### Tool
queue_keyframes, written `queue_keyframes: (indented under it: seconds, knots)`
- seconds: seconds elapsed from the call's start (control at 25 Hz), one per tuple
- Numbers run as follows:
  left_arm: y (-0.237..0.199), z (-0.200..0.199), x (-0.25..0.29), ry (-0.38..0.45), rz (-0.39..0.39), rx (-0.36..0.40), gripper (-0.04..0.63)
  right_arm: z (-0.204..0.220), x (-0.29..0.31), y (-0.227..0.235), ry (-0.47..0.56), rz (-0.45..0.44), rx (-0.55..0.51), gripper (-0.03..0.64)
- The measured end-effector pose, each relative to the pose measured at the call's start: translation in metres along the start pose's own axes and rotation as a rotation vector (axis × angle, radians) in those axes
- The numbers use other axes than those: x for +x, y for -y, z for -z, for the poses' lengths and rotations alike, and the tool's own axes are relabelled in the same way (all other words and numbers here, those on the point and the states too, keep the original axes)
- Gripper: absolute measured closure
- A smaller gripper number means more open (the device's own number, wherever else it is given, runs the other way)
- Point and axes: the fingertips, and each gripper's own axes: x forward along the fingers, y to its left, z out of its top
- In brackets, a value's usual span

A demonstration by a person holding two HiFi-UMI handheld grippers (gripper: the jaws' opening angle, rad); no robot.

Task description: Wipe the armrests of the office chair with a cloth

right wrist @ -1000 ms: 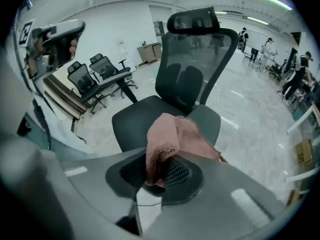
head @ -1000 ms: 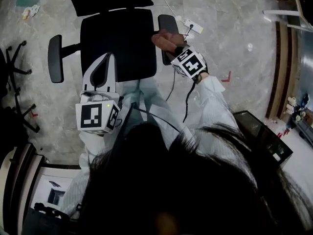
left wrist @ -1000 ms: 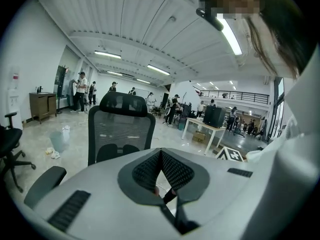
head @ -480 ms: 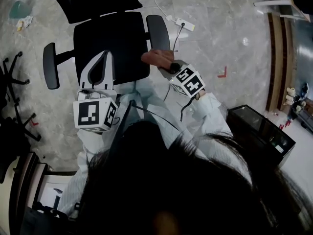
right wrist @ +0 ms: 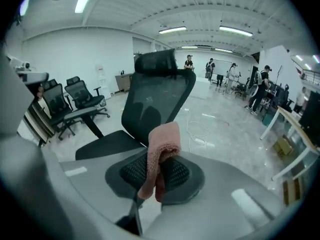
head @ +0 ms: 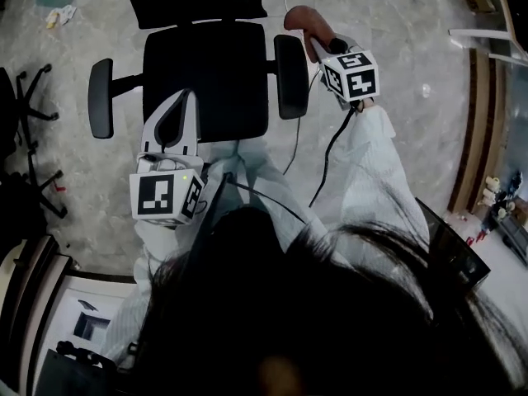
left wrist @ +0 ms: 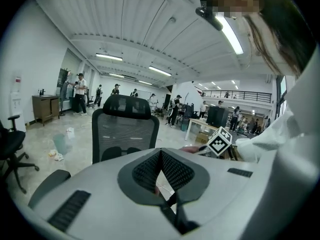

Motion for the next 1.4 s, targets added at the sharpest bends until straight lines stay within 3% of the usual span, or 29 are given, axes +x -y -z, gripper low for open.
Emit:
queue_keyframes:
  seconds: [0.12,0.36,0.72,1.4]
  knots:
    - [-0.02,0.002,-0.005,-0.02,-0.041,-0.004,0.594,0.008,0.047,0.015,-0.096,0.03,-0.018,0.568]
    - [-0.035,0.009,-0.016,-0.031,-0.087,-0.016,0.594,0.056,0.091,-0.014,-0.251,-0.059,0.01,0.568]
    - [-0.027,0.007,-0.017,-0.007,-0.037,-0.011,0.594,0.074,0.068,-0.059,-0.291,-0.137,0.025,0.568]
    - [0.019,-0.002,-0.015,0.035,0.086,0.023,0.594,0.154,-0.042,-0.17,-0.242,-0.246,0.124,0.568]
